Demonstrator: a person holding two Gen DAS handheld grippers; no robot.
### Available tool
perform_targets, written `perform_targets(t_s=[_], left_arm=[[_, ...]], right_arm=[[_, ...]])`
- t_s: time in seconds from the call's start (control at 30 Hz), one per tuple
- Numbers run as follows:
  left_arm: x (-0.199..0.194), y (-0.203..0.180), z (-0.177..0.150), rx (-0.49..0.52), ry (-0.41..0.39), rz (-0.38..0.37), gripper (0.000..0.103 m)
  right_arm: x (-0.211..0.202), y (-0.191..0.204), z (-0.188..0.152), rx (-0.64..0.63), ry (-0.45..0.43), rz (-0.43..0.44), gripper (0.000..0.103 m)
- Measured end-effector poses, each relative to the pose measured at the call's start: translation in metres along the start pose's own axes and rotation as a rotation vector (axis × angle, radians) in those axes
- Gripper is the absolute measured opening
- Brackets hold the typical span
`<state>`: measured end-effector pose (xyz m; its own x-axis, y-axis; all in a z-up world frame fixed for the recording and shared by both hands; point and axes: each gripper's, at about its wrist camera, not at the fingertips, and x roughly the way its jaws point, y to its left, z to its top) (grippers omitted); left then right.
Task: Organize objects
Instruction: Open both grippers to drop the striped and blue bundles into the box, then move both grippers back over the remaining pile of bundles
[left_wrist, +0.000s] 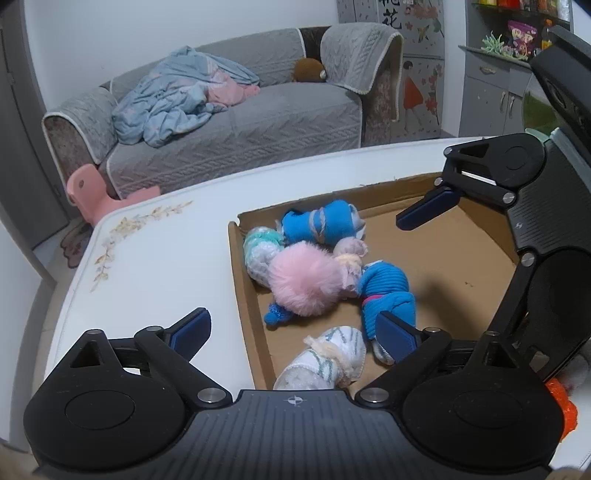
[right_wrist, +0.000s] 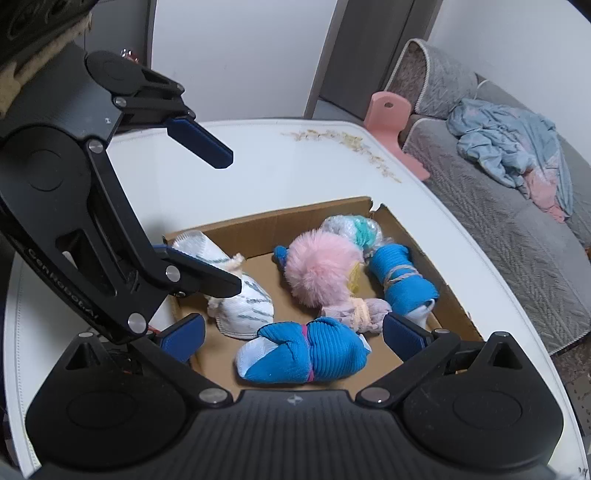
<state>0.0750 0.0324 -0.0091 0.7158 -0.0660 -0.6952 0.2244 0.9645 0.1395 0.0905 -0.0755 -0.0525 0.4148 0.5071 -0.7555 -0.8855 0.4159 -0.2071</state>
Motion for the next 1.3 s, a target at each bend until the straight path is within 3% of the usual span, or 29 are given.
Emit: perform_targets(t_s=[0.6,0.8,1.03,1.2,1.3], left_arm=[[-0.045,0.011,-0.024,-0.08,-0.04,0.009,0.101],[-0.055,0.022,-0.053,-0.154,-0.043,-0.008,0.101],[-0.058,0.028,-0.086,-0.213,-0.041,-0.003,0.101],[-0.049,0.026,-0.095,-0.227,-0.027,-0.006,0.101],[-0.038,0.018,-0.095,-0.214,-0.016,-0.02,0.101]], right_arm=[[-0.063,0.009,-0.024,0.113,-0.122,-0.083,0.102],[-0.095,0.016,-0.057,0.201,-0.184,-0.12,0.102],[-0.112,0.026,-0.1,0.302,-0.167,-0.19,0.102],[-0.113,0.034,-0.134,0.457,-0.179,-0.256,0.102],[-0.106,0.039,-0.152,0.547,-0.178,-0.248,0.102]])
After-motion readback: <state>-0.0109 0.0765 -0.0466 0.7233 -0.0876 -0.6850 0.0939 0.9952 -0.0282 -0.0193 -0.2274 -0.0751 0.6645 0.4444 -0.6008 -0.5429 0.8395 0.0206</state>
